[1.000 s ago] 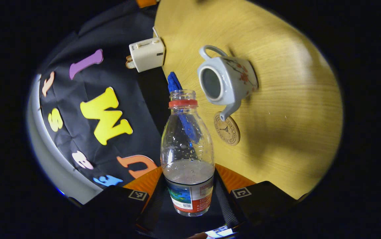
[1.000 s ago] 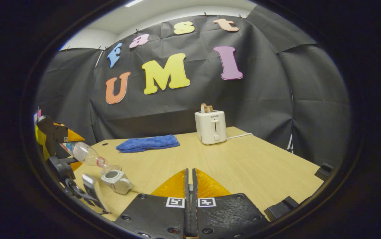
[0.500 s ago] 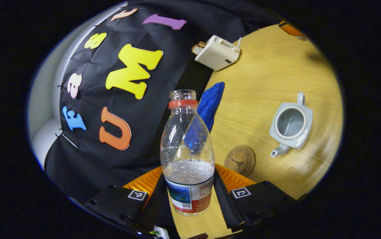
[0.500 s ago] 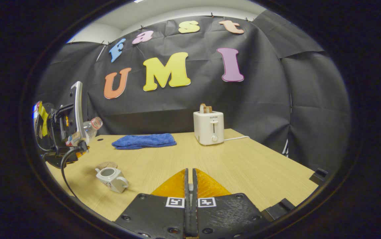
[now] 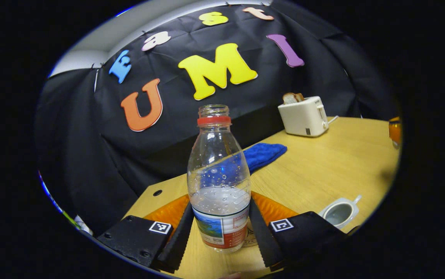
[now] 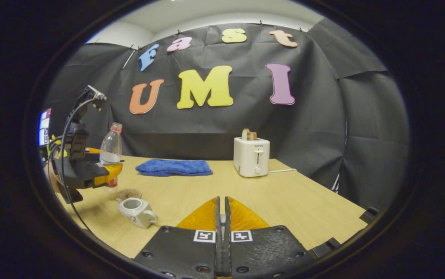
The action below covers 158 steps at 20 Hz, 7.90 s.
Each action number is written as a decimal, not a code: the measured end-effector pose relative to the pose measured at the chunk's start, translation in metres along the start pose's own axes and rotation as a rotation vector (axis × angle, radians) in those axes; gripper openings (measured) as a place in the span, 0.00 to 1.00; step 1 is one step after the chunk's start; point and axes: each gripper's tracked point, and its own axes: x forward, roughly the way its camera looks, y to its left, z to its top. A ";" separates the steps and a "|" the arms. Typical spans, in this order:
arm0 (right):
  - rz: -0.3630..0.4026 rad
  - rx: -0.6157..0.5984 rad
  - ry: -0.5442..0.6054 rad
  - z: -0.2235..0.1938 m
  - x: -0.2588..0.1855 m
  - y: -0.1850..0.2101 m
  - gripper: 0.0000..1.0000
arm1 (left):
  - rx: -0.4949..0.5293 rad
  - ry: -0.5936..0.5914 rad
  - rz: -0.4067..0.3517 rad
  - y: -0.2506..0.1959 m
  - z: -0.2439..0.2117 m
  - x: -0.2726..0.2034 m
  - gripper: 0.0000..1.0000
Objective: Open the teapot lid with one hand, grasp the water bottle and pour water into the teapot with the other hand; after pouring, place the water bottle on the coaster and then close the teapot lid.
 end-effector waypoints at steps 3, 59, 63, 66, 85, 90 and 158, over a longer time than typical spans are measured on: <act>-0.001 -0.027 0.008 -0.007 0.002 0.000 0.00 | -0.144 -0.007 -0.003 -0.003 -0.005 0.007 0.78; 0.267 0.003 0.101 0.000 0.020 0.147 0.00 | -0.261 -0.109 0.061 0.059 0.016 -0.170 0.93; 0.289 0.001 0.118 -0.003 0.031 0.166 0.00 | -0.261 -0.118 0.080 0.074 0.017 -0.177 0.93; 0.294 0.018 0.134 -0.006 0.040 0.175 0.00 | -0.272 -0.106 0.079 0.079 0.013 -0.177 0.93; 0.313 0.024 0.156 -0.012 0.045 0.191 0.07 | -0.283 -0.035 0.076 0.088 -0.009 -0.167 0.93; 0.312 -0.001 0.113 0.003 0.038 0.190 0.11 | -0.277 -0.026 0.075 0.086 -0.011 -0.166 0.93; 0.109 0.038 -0.090 0.080 -0.077 0.003 0.93 | -0.314 -0.075 0.143 0.078 0.010 -0.186 0.94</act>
